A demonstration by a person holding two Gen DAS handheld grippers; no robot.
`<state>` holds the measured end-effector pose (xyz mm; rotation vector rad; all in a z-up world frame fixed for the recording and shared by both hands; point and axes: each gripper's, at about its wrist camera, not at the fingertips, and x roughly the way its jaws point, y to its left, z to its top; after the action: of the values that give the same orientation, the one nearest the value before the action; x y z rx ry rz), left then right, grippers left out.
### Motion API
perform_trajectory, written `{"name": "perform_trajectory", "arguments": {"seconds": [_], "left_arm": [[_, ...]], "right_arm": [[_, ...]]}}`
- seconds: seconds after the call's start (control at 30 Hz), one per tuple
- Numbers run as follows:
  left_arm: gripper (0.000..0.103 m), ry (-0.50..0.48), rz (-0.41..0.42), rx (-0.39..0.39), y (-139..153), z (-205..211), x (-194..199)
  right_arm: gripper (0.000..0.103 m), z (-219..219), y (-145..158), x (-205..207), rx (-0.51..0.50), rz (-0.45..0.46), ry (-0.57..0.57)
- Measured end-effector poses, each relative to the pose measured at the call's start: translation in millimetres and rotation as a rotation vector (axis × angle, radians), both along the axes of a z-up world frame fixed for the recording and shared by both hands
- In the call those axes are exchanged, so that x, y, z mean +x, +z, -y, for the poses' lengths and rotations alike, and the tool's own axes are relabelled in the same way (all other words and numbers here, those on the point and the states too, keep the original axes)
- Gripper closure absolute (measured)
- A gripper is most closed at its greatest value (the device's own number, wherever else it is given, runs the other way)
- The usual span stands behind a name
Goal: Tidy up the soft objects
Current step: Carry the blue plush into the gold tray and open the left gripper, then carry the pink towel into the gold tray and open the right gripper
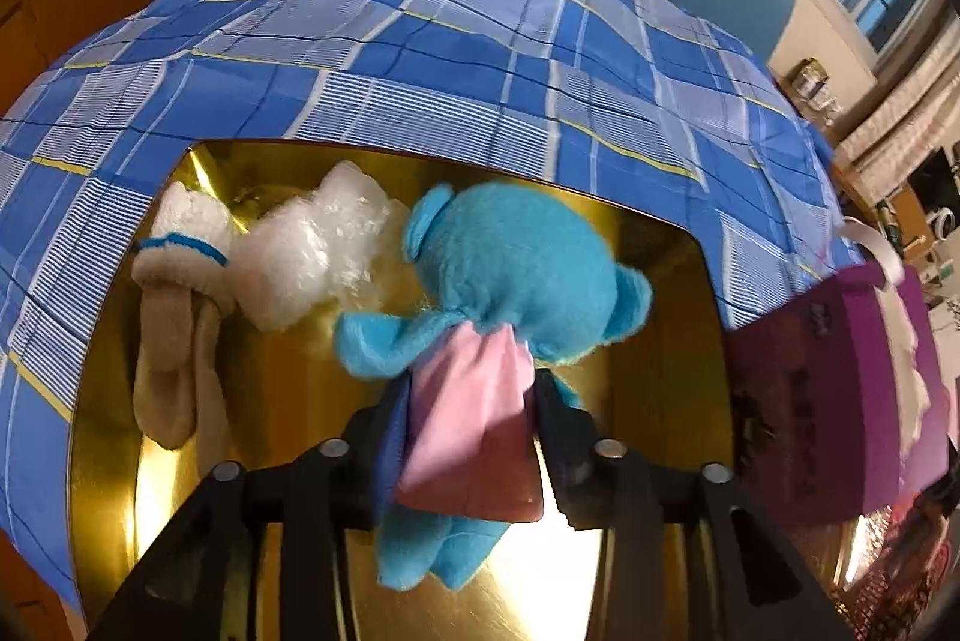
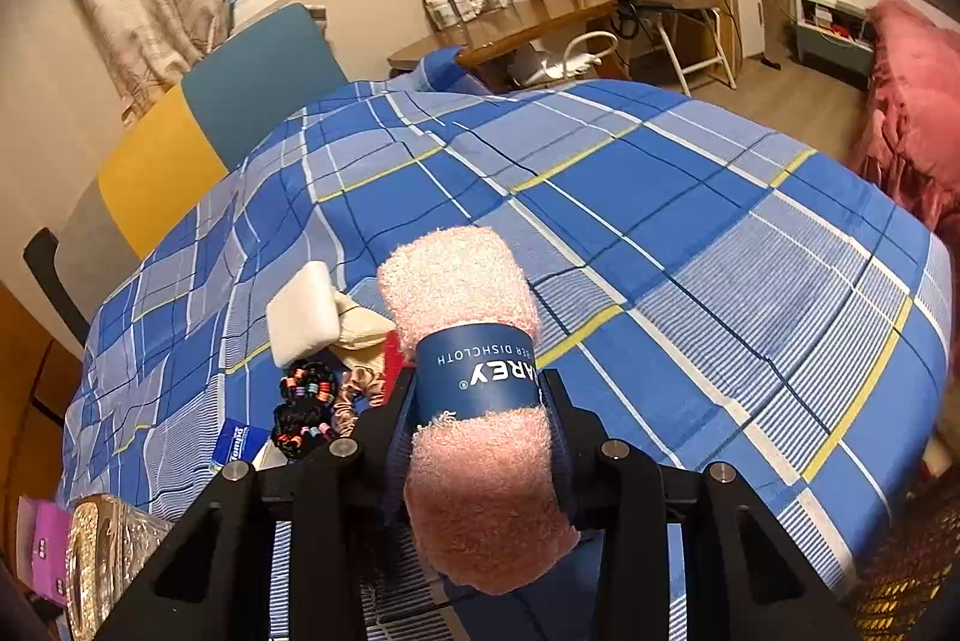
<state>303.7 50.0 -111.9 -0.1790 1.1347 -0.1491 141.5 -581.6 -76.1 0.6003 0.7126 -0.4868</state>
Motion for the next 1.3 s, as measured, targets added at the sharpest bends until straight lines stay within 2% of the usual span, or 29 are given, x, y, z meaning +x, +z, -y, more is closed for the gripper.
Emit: {"name": "perform_trajectory", "arguments": {"seconds": [0.1, 0.27, 0.37, 0.5, 0.57, 0.77, 0.93, 1.1, 1.2, 1.3], "left_arm": [[0.056, 0.016, 0.013, -0.001, 1.3, -5.8, -0.9], [0.056, 0.041, 0.049, -0.027, 5.0, -14.0, -19.2], [0.055, 0.037, 0.083, -0.032, 10.4, -16.9, -29.2], [0.053, -0.001, 0.106, 0.013, 10.2, -11.7, -29.1], [0.053, -0.008, 0.104, 0.008, 8.1, -10.0, -24.6], [0.053, 0.073, 0.127, -0.034, 14.4, -24.3, -25.4], [0.053, 0.121, 0.162, -0.080, 23.5, -45.9, -47.6], [0.053, 0.103, 0.158, -0.108, 23.1, -55.4, -70.9], [0.053, 0.094, 0.155, -0.119, 22.1, -59.1, -84.2], [0.053, 0.091, 0.144, -0.144, 20.8, -65.0, -94.9]], "right_arm": [[0.064, -4.8, 3.5, 0.4, -0.016, 0.022, 0.015], [0.064, -21.5, 12.7, 2.2, -0.103, 0.024, 0.035], [0.064, -34.1, 21.7, 0.5, -0.109, 0.040, 0.055], [0.064, -63.8, 42.6, 0.9, -0.156, 0.052, 0.117], [0.064, -83.5, 57.3, 2.0, -0.183, 0.071, 0.162], [0.064, -150.9, 107.1, 8.3, -0.204, 0.153, 0.297], [0.063, -213.4, 141.9, 26.0, -0.168, 0.225, 0.412], [0.064, -281.8, 160.1, 48.5, -0.091, 0.275, 0.538], [0.064, -322.2, 157.6, 58.3, -0.061, 0.272, 0.610], [0.063, -373.4, 144.0, 71.6, -0.015, 0.232, 0.699]]}}
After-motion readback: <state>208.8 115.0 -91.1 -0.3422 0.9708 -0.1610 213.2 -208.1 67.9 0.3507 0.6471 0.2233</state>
